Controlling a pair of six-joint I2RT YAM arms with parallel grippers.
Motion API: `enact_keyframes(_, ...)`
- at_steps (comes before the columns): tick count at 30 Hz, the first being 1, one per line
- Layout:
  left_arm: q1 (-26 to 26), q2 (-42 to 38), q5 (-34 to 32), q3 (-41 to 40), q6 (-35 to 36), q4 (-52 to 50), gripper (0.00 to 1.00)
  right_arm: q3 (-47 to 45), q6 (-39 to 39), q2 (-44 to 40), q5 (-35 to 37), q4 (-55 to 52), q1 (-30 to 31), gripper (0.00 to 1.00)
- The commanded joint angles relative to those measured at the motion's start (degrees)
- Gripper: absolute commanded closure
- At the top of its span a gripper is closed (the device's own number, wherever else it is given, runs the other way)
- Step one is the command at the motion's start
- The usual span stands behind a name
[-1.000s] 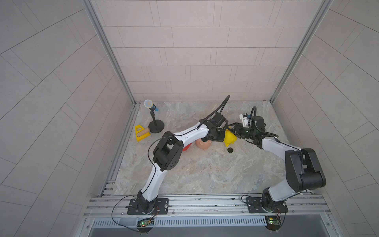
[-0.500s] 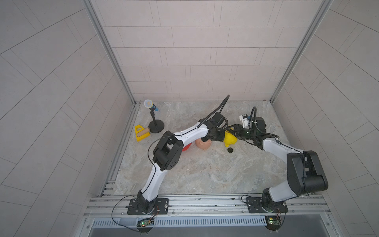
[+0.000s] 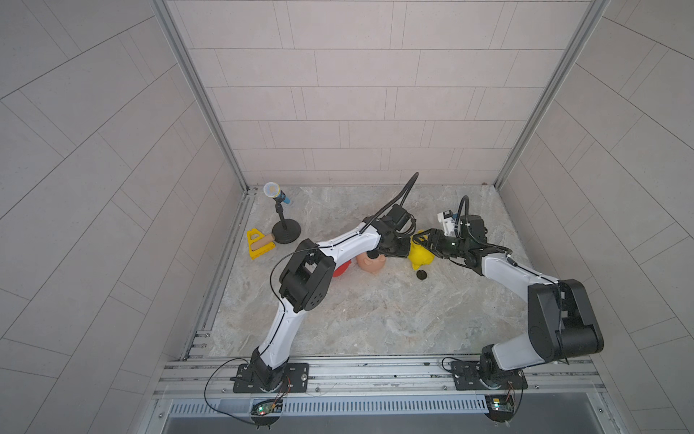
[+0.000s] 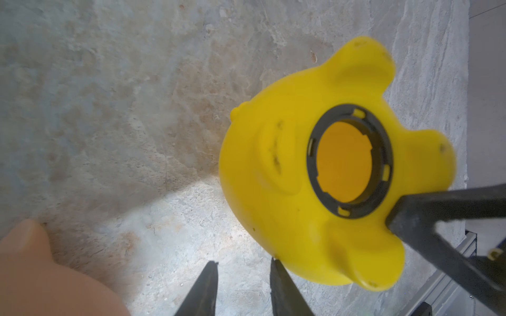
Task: Close piggy banks
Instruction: Turn over the piggy bank at the center of the board.
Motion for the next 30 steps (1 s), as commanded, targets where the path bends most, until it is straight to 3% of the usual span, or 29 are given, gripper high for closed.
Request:
enact_keyframes(1,0.4,0.9,-1.2,1.8,0.6,-0.1,0.62,-0.5,-1.3,-1.9,0.7,-1.5,0.5,0.40)
enact_keyframes(11,0.5,0.8,-1.0,2.0,0.5,0.0,0.62,-0.6,-1.8,-3.2,0.7,-2.4,0.5,0.40)
enact_keyframes(30,0.5,-2.9,-0.7,0.4,0.1,1.4,0.62,-1.5,-12.1,-13.6,9.3,-18.6,-0.5,0.40)
